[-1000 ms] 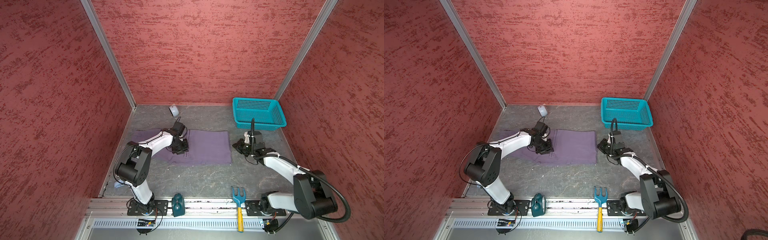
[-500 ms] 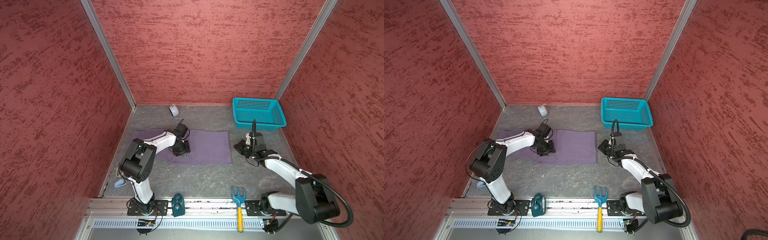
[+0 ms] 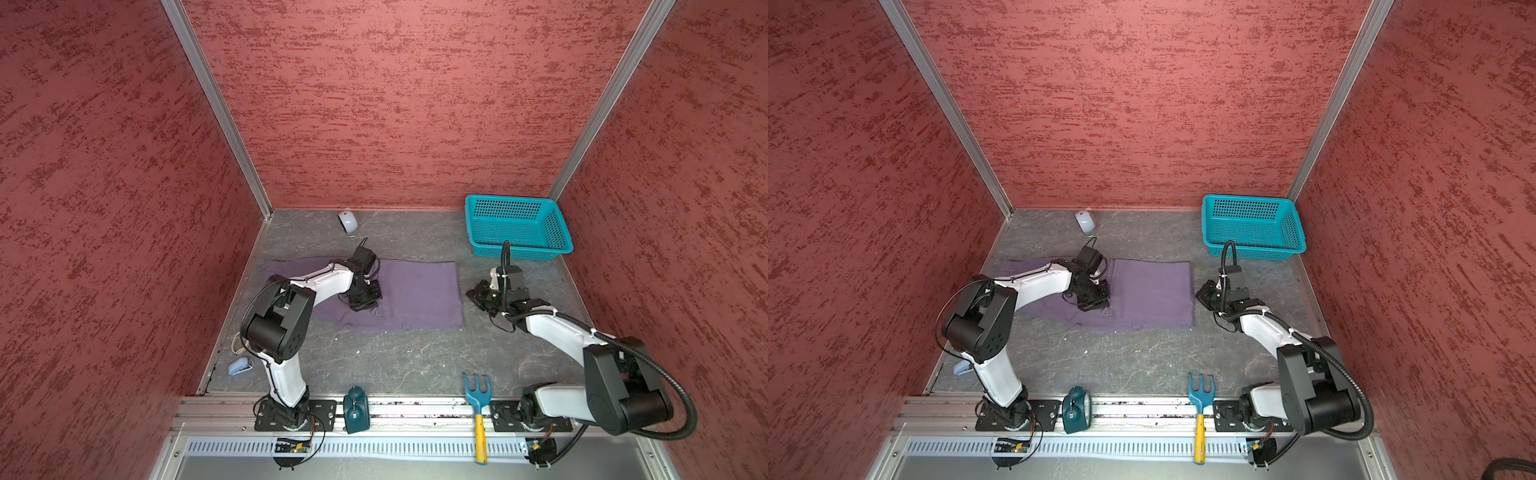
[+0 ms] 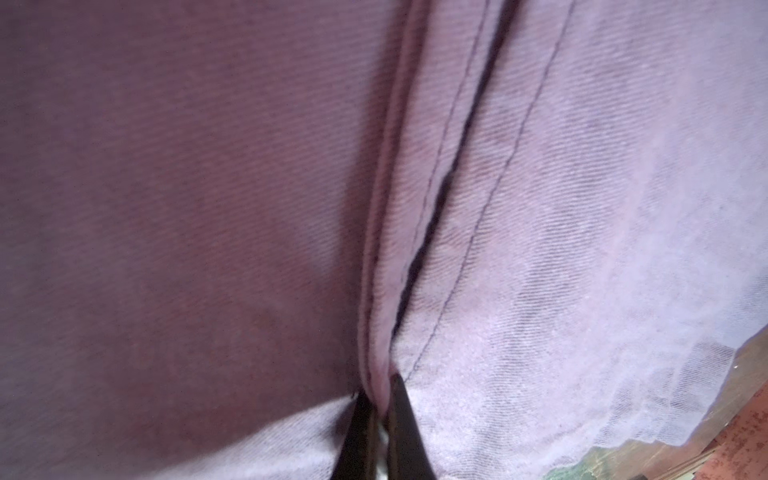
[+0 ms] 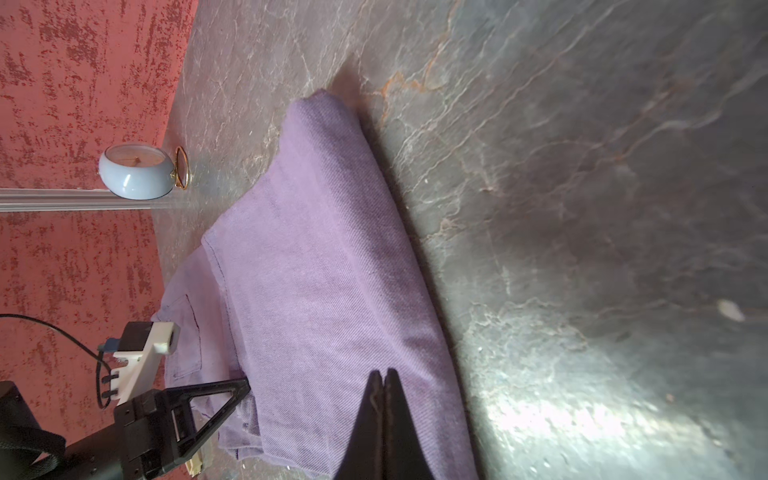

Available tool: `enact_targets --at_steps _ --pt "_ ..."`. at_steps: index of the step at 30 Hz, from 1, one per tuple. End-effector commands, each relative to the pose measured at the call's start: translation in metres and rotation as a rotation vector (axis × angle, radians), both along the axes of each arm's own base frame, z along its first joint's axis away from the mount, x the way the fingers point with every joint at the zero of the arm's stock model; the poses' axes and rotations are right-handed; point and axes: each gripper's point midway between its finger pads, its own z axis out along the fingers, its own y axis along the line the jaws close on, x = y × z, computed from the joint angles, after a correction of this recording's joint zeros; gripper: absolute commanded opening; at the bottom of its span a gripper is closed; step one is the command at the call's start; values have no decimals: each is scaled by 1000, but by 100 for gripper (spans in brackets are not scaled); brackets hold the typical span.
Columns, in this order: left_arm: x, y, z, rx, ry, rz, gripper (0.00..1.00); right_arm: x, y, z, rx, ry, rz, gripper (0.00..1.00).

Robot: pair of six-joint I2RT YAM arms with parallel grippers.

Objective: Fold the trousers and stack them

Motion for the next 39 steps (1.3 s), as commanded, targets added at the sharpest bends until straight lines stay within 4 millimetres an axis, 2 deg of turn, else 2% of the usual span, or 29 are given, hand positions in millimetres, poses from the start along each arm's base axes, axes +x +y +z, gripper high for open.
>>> enact_targets --at_steps 1,6,11,15,22,23,24,25,26,28,33,39 --pt "1 3 26 11 -25 5 0 5 -13 13 -69 -49 -31 0" --pt "-7 6 51 5 -33 13 0 6 -20 21 -123 -66 -35 0" --pt "-20 13 61 7 -26 44 0 7 -21 20 -135 -71 -35 0" --pt "-33 13 57 -17 1 66 2 9 -19 15 -135 -55 -21 0" --pt "-48 21 31 20 73 73 2 12 -11 7 -98 -45 4 0" --pt "-49 20 29 17 81 72 2 12 -10 5 -96 -41 12 4" --pt "-50 18 27 14 86 69 1 11 -7 4 -92 -41 26 13" --pt "-50 17 26 12 87 67 2 12 -3 4 -83 -45 52 27" --pt "-50 17 25 12 87 68 2 11 1 1 -76 -39 77 37" --pt "-48 15 26 10 80 66 1 10 8 -7 -85 0 127 47" --pt "-43 11 32 1 65 64 2 8 18 -29 -103 40 173 51" --pt "-45 14 30 24 70 67 2 26 42 -29 -88 -14 260 51"
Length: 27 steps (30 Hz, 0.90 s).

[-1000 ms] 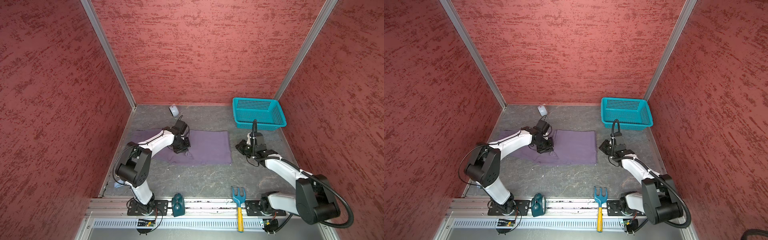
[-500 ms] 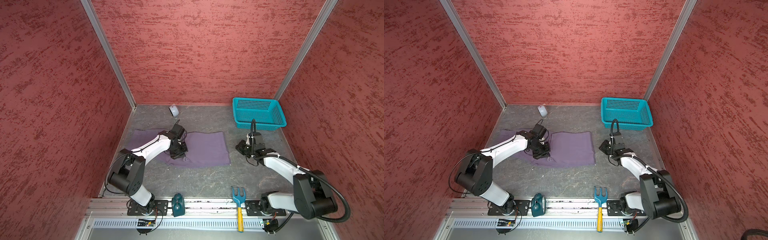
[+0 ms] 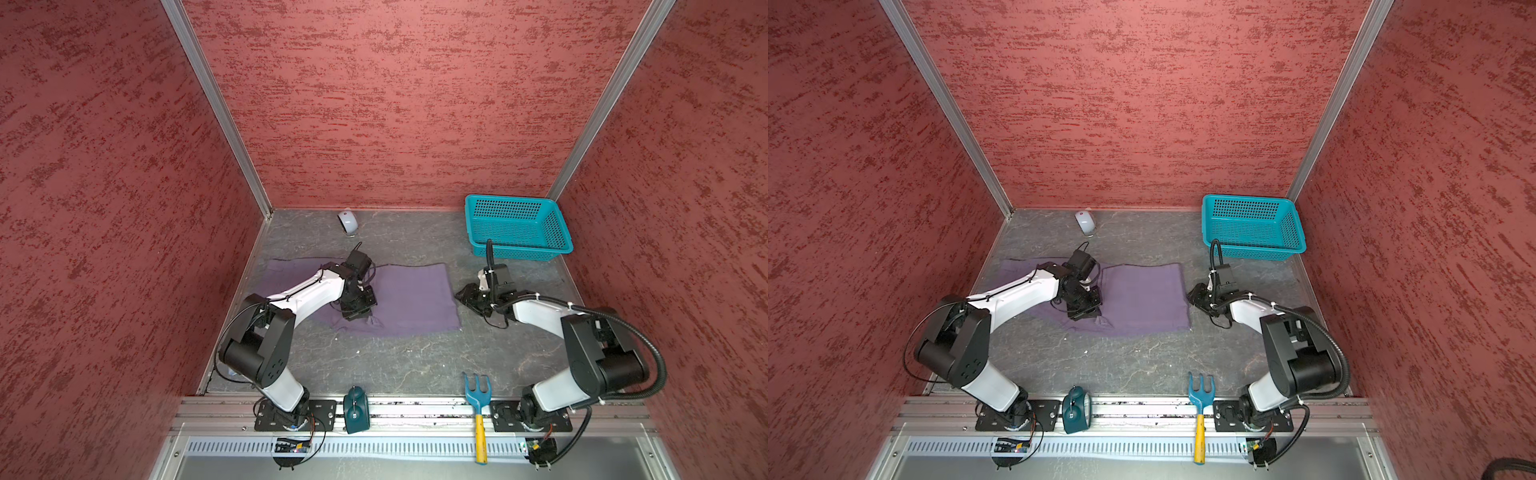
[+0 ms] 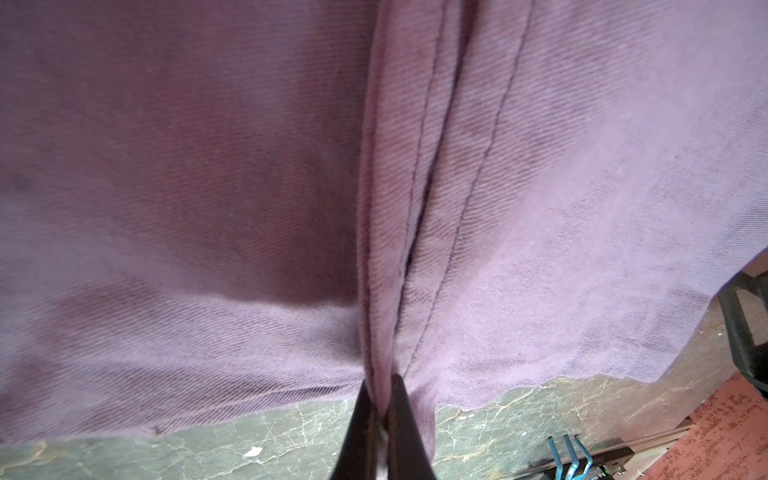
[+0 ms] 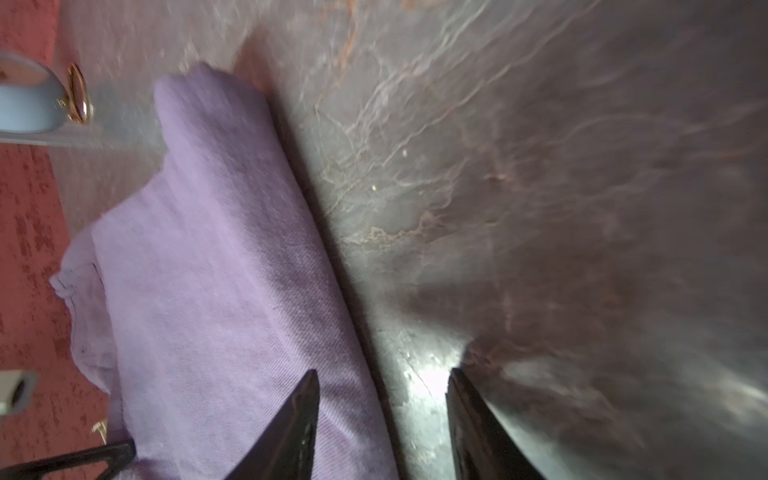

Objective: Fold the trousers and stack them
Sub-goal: 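Grip the folded edge with the right gripper while the left gripper holds the seam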

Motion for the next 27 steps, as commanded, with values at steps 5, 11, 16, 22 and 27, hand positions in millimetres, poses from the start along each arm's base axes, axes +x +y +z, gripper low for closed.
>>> enact_targets --at_steps 5,11,16,22,27 --pt "1 -1 -5 15 13 5 2 40 30 10 -6 -116 140 47" --pt "-2 0 -16 30 45 1 2 52 31 -6 -29 -96 144 32" --pt "-4 0 -20 33 53 -5 2 57 25 -15 -69 -77 119 0" --pt "4 -5 -19 13 34 -11 2 52 -24 5 -235 -94 -3 0" --pt "8 -18 -24 -39 43 -14 7 36 -64 22 -268 -108 -102 0"
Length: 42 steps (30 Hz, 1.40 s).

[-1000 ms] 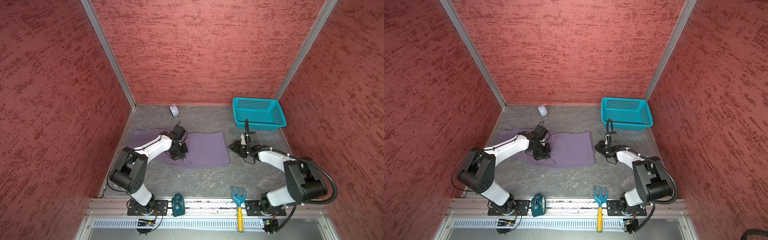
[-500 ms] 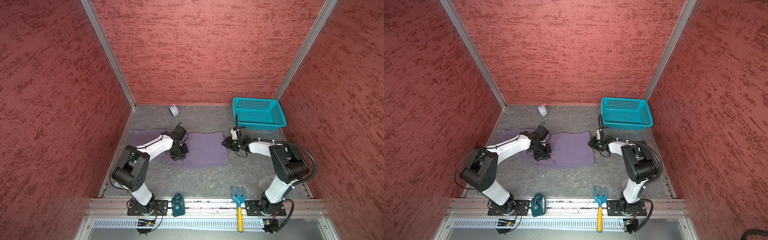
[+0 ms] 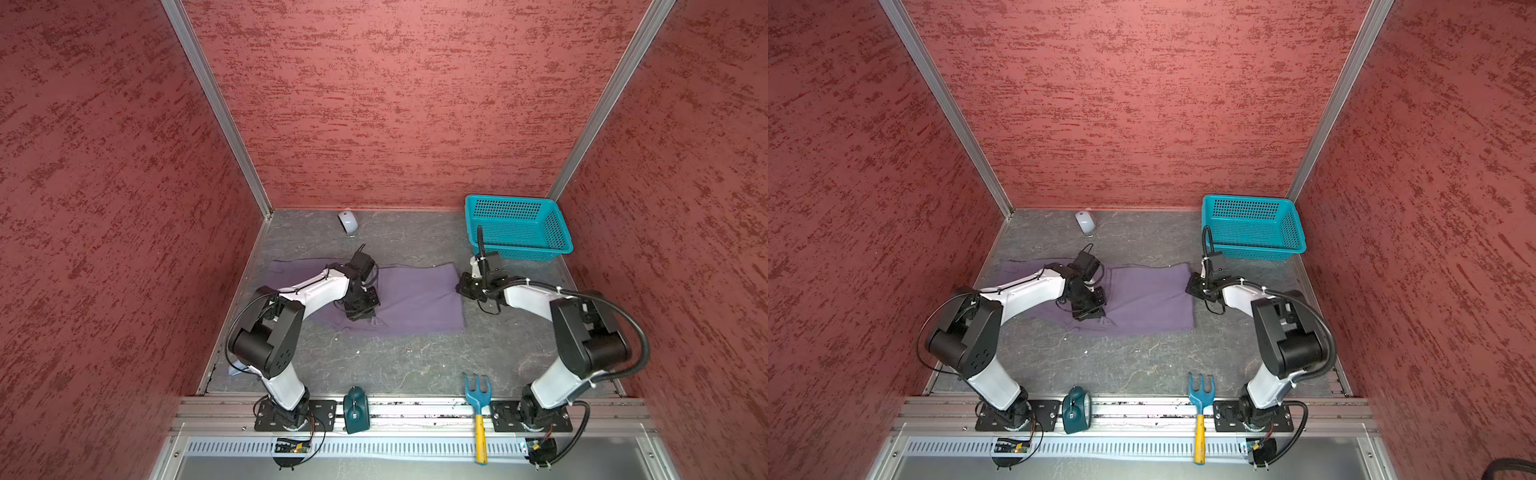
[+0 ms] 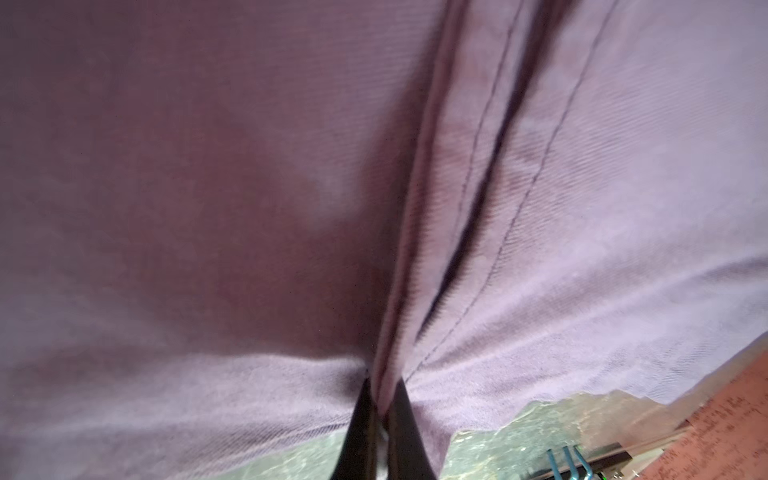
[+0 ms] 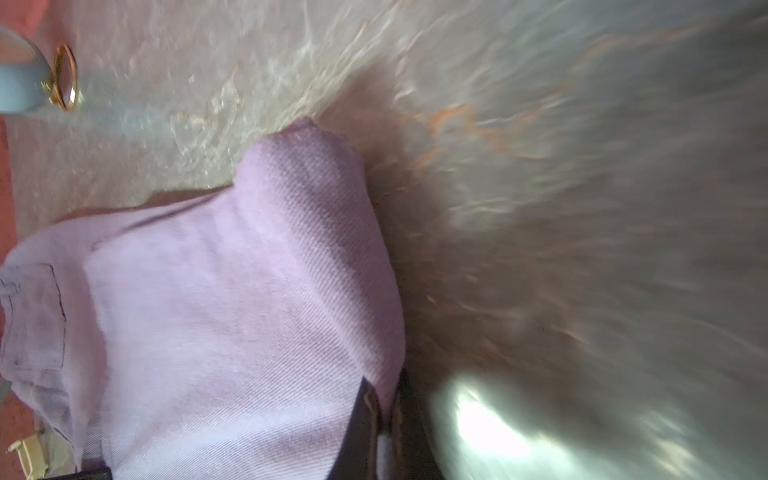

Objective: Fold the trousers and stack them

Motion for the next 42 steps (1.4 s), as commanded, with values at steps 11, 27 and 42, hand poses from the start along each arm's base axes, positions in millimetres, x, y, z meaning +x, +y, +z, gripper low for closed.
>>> enact_targets --at_steps 11,27,42 --pt "9 -5 10 -3 -29 -24 38 -18 -90 33 -246 -38 -179 0" --pt "36 110 55 85 -166 168 41 -40 -172 134 -250 -81 -413 0" --pt "50 78 27 -104 -160 170 51 -40 -159 214 -207 -162 -375 0"
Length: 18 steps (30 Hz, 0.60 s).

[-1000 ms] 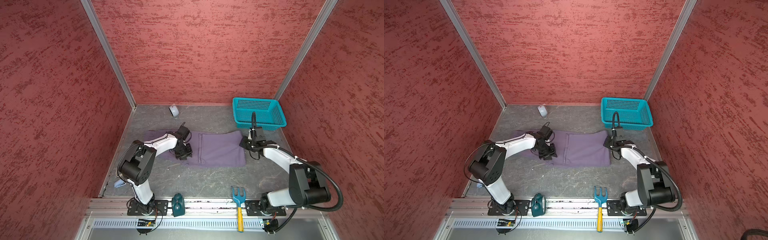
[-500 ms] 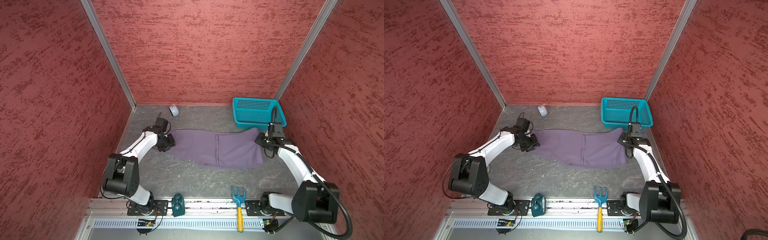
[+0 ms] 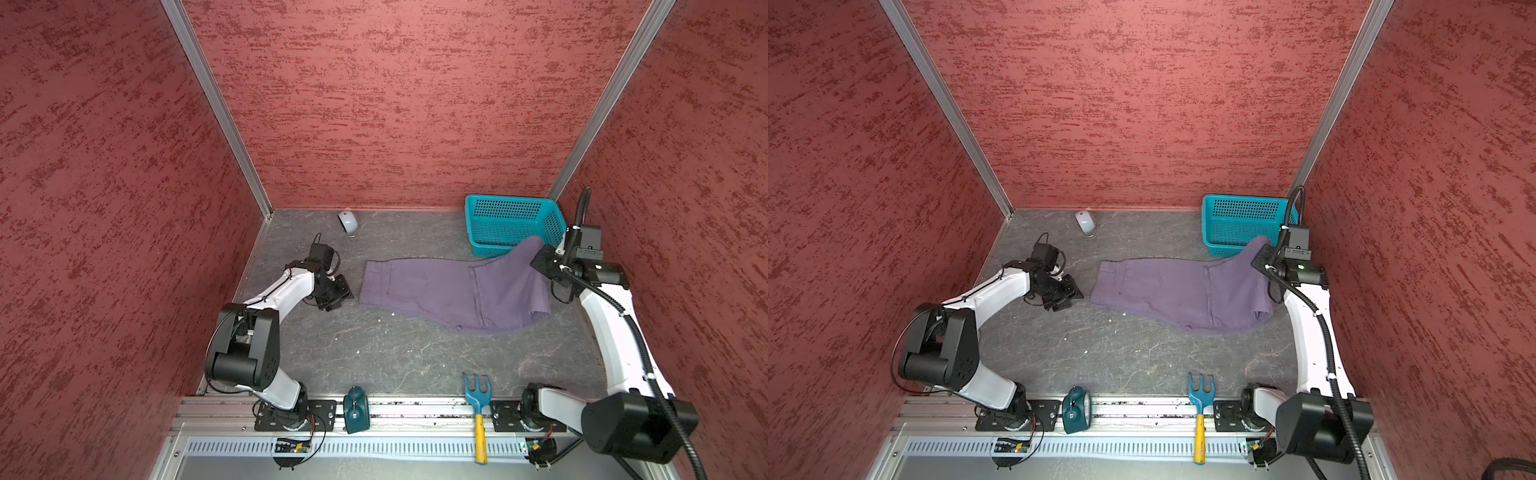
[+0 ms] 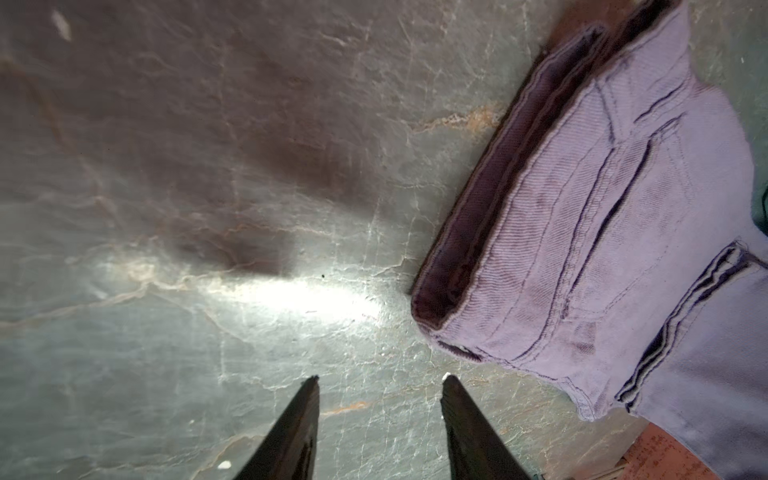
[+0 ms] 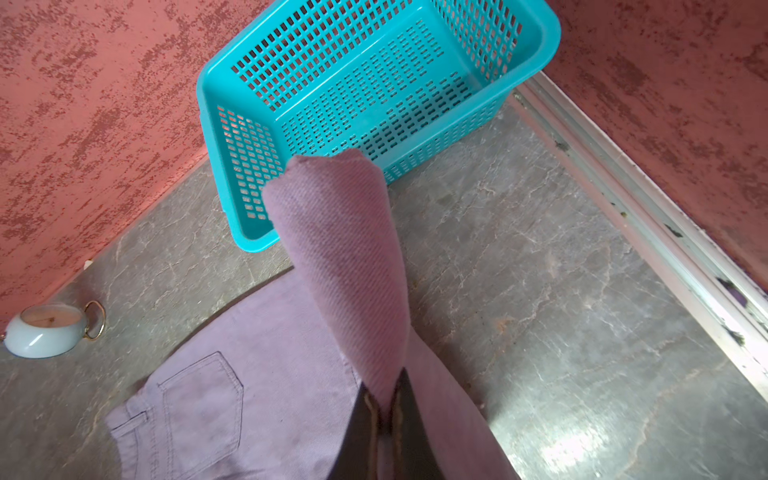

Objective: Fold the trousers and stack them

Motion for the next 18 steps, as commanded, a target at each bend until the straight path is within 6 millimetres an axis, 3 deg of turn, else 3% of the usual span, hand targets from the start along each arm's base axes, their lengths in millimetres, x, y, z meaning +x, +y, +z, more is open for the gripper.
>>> enact_targets --at_steps 1,12,18 --pt "17 -11 4 -65 -59 -3 51 -1 11 19 13 -30 38 0" --pt "54 -14 16 -53 -149 15 58 -3 25 15 27 -19 53 0" --pt "64 -34 11 -46 -137 -33 59 -8 24 6 26 -2 50 0"
